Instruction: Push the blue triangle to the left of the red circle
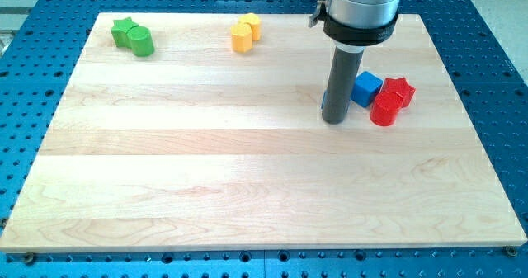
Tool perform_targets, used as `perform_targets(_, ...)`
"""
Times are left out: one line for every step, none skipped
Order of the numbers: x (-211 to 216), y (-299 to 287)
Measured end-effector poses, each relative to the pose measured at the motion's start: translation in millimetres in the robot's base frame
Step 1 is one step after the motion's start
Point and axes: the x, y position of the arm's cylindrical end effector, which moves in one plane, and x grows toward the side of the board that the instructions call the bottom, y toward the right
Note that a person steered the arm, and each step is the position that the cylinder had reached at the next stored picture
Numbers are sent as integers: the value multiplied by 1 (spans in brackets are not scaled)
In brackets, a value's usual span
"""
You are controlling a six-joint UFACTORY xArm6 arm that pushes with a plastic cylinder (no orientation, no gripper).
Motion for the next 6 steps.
perform_targets(-20,-55)
perform_targets(-40,-26)
perform_targets(-40,7)
perform_targets(-40,28)
perform_targets(-48,10)
perform_targets(-53,-39)
